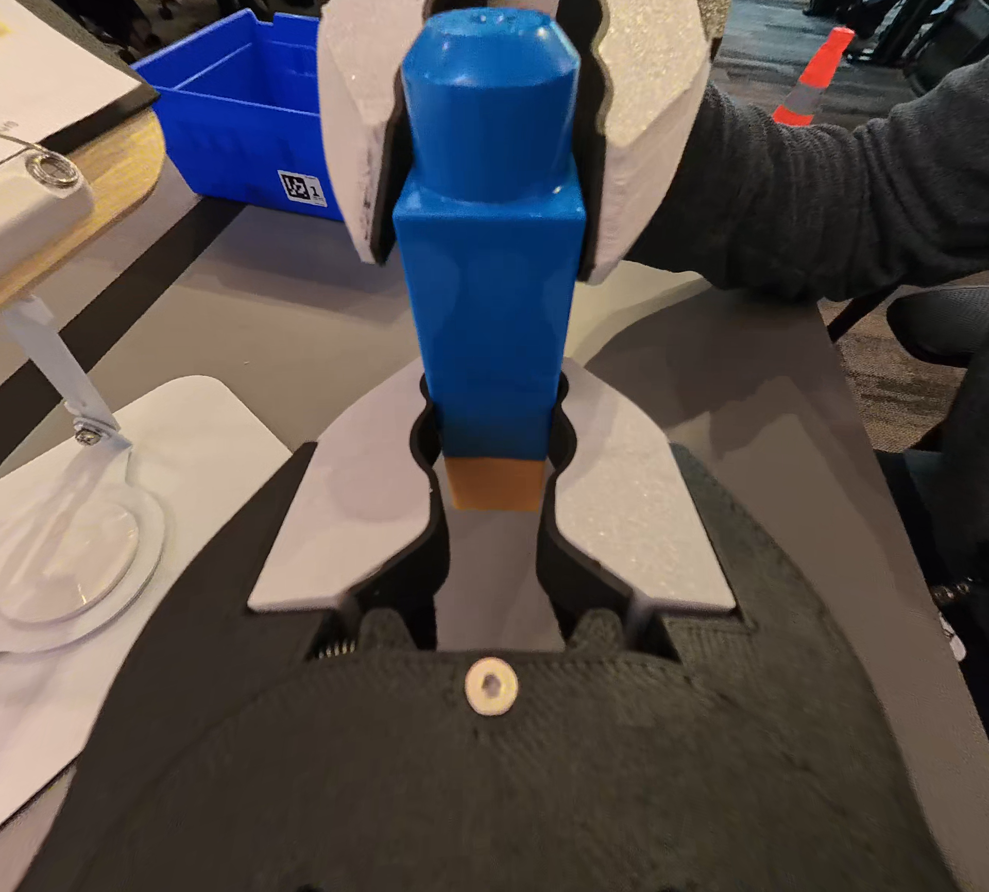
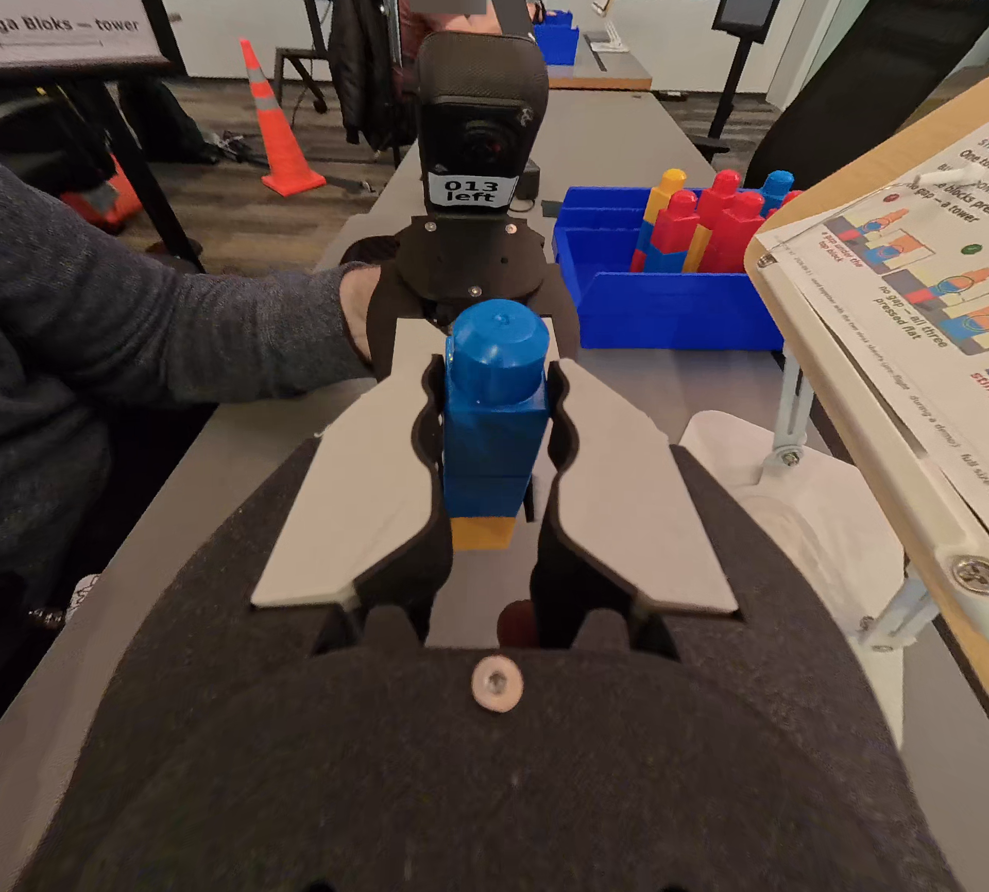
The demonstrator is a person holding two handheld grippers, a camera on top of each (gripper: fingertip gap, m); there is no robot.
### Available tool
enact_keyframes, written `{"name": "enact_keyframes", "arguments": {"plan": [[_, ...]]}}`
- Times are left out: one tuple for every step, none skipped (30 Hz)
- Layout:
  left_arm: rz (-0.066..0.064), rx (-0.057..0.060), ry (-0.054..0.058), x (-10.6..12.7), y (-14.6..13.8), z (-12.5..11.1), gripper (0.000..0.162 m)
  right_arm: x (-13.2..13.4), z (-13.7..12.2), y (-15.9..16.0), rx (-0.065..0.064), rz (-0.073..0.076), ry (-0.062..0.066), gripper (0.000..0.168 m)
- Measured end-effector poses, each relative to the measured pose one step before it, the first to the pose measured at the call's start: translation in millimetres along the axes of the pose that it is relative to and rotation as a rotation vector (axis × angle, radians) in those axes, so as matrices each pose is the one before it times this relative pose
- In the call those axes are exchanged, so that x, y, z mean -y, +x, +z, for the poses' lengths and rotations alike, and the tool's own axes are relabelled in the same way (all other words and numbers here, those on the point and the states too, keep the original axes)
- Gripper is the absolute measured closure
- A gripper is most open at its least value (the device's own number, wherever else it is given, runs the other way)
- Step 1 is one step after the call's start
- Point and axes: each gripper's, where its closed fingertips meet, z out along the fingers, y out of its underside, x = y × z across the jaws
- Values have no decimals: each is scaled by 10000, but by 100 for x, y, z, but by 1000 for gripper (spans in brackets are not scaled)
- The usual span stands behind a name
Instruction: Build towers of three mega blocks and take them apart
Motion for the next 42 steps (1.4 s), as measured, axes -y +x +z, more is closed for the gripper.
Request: {"name": "enact_keyframes", "arguments": {"plan": [[-88,-63,26,31,5,14,125,30,-41,81,-115,-66,-77,132],[-52,52,29,85,-116,-12,125,161,-38,148,-151,10,50,133],[-38,24,69,204,-12,-73,125,316,-57,52,-27,164,193,133],[25,-38,21,142,153,-80,125,290,-51,-35,106,260,207,133],[54,50,-185,-216,-18,-33,125,494,-190,122,-9,237,377,132],[183,311,-584,-1025,-419,150,125,1160,-648,387,-111,354,786,132],[55,231,-387,-933,-373,276,126,1279,-872,322,35,461,740,132],[-320,-266,189,-23,184,199,126,835,-820,318,-57,198,338,132],[-352,-457,344,471,427,37,125,204,-711,541,-330,-160,-123,132],[13,-5,143,380,-5,-33,125,-66,-732,763,-506,-308,-336,132],[165,192,-68,114,-188,-49,125,119,-861,750,-425,-174,-221,132],[78,87,-132,-92,-105,-54,125,511,-1155,854,-416,-52,32,132],[-13,35,-40,-136,-100,-78,125,610,-1458,1177,-561,-74,78,132],[-90,79,88,-98,-239,-93,125,399,-1682,1671,-786,-128,-38,132],[-147,5,85,-118,-198,-63,125,-67,-1782,2277,-1031,-179,-252,132],[-107,3,46,-145,-207,-24,125,-607,-1698,2639,-1117,-165,-457,132],[-53,60,-18,-134,-244,7,125,-920,-1453,2506,-896,-21,-478,132],[13,146,32,2,-283,9,125,-1043,-1194,2299,-661,138,-413,132],[28,98,90,139,-164,10,125,-1120,-985,2407,-715,231,-354,132],[20,9,112,173,-2,45,125,-1134,-765,2394,-725,291,-286,132],[23,43,98,153,-40,57,125,-1109,-482,1988,-438,432,-255,132],[-12,61,-7,0,-88,90,125,-1113,-257,1635,-248,493,-276,132],[3,62,-44,-86,-114,101,125,-1096,-88,1608,-320,366,-267,132],[-14,1,-34,-92,-43,108,125,-1060,74,1624,-430,236,-242,132],[-46,-53,-41,-130,16,128,125,-1118,225,1456,-390,267,-318,131],[-13,15,-5,-78,-45,127,125,-1054,333,1257,-351,287,-388,122],[5,21,14,-23,-23,93,125,-671,242,982,-339,169,-223,120],[-9,-35,7,-13,51,80,125,-224,88,592,-266,59,-48,118],[-5,-44,-8,-15,71,61,125,53,-50,59,-137,-80,-44,118],[22,20,16,33,-10,48,125,429,-193,-469,-26,-288,52,117],[18,37,80,115,-20,16,125,910,-326,-1044,97,-470,267,118],[-41,-51,63,114,77,11,125,990,-257,-1257,95,-474,248,118],[-26,-85,-21,-21,130,25,125,481,-27,-1098,-11,-402,-153,117],[40,50,-15,-14,-32,-6,125,129,159,-1257,110,-404,-366,115],[22,36,22,25,-3,-30,125,388,223,-1736,338,-463,-142,116],[-21,-22,43,69,54,-40,125,842,245,-2466,681,-591,135,117],[5,21,59,129,14,-57,125,1108,375,-3131,1033,-634,235,118],[18,27,65,152,8,-70,125,1302,627,-3338,1157,-493,320,118],[-1,-49,62,150,100,-72,125,1424,904,-3308,1197,-338,415,119],[-16,-68,55,133,135,-72,125,1296,1139,-3280,1265,-345,380,119],[25,34,75,150,3,-76,125,1090,1337,-2855,1110,-327,326,119],[44,14,41,105,35,-69,125,788,1439,-2260,874,-216,235,118]]}}
